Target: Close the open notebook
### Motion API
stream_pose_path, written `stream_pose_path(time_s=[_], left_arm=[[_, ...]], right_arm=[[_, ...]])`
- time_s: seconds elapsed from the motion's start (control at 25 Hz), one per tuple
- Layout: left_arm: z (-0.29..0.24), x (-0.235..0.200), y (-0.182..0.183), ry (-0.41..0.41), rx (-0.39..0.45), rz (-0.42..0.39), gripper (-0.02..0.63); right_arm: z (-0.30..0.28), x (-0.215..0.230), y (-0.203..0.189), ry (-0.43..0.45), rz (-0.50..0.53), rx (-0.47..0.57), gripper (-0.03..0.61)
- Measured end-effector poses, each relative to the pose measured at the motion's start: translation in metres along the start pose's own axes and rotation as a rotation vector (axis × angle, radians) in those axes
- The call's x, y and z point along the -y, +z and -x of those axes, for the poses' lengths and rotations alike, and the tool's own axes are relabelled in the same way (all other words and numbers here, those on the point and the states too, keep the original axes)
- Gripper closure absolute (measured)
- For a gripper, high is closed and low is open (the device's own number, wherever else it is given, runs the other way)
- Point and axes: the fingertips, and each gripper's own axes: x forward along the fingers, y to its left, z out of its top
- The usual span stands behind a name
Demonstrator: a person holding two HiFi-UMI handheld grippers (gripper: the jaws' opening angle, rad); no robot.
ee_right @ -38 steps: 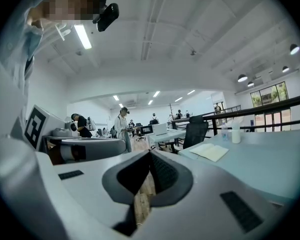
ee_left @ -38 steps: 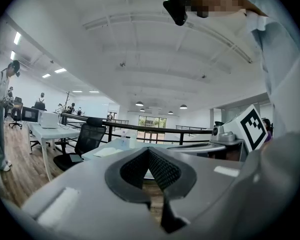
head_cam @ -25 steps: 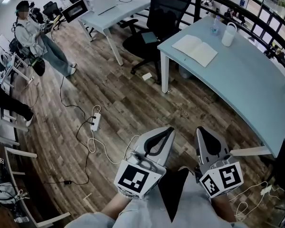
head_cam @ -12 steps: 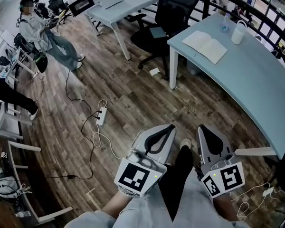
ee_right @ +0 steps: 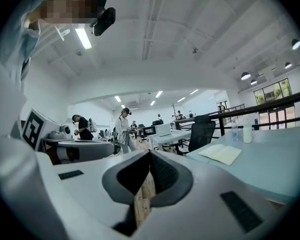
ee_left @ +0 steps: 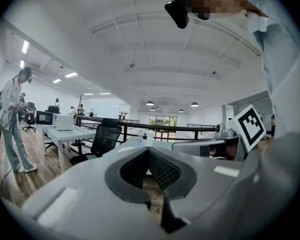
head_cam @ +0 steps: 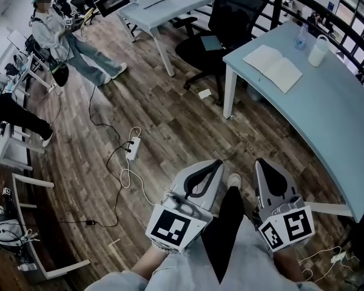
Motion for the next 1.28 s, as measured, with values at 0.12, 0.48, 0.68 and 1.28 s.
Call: stream_pose_path(time_s=[0.12,0.48,0.68,1.28], left_arm=[[-0.02,-0.01,0.004,0.012,0.002,0.005,0.609],[-0.091,-0.041,0.023,0.041,0.012,0.026,0.609],[-0.131,-0.058,0.033,0.068,0.013,0.027,0.61],[-0.226,-0.083,0.049,0.113,0.0,0.004,0.61]], right_arm=[[-0.017,0.016,0.006,0.011,0.009,-0.007,0.578],[-0.07,0.073,0.023,0.044,0.02,-0.035,0.578],[-0.099,0.109,0.033,0.065,0.021,-0.042,0.578],[-0.155,0.193,0.047,0.111,0.009,-0.034,0.578]])
